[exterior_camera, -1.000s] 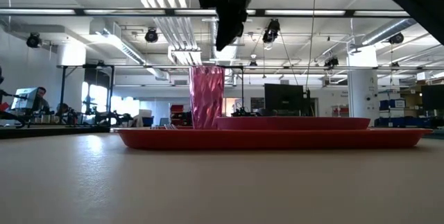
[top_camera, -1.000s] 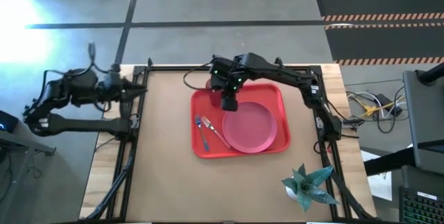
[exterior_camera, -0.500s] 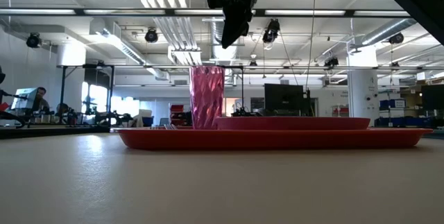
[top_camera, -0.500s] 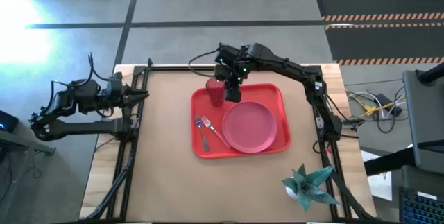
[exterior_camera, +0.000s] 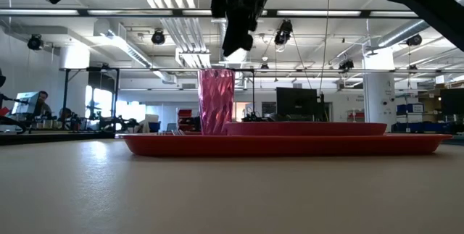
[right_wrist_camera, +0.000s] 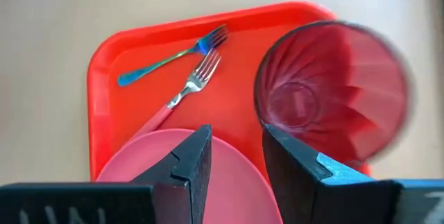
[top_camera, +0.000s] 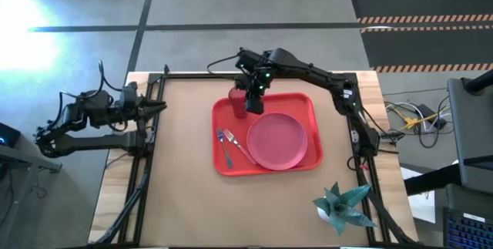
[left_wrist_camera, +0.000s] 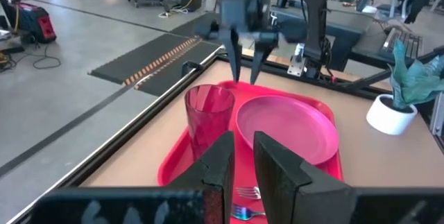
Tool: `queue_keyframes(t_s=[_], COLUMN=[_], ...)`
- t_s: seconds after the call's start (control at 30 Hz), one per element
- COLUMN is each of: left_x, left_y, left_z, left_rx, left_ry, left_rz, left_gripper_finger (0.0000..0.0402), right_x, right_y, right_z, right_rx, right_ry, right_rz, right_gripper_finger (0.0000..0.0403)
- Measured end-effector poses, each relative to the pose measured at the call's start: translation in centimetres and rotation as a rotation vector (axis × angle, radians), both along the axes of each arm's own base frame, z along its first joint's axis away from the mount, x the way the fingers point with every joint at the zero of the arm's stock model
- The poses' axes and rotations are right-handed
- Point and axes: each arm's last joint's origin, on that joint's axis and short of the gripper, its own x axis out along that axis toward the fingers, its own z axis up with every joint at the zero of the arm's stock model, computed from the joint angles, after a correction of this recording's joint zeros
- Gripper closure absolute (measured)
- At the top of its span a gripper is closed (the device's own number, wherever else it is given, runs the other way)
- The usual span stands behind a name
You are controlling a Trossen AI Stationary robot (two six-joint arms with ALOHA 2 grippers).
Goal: Pick and place plate/cup/fork/spoon on tray
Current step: Put the red cup on the top right of the red tray
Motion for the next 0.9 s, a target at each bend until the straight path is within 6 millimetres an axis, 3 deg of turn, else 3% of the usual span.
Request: queue_keyframes(t_s=[0.27, 0.9], left_x=[0.0, 0.1], left_y=[0.0, 0.0], left_z=[0.0, -0.2], left_rx=[-0.001, -0.002], left_ry=[-0.002, 0.007], left_rz=[-0.003, -0.004], left_gripper_finger=[0.0364, 0.0364], right_x=[1.2, 1.0], right_y=[-0.4, -1.2], right_z=[-2.6, -2.6], right_rx=[0.027, 0.000], right_ry=[0.041, 0.027], right_rz=[0.038, 0.064], right_gripper_finger=[0.0285, 0.0285])
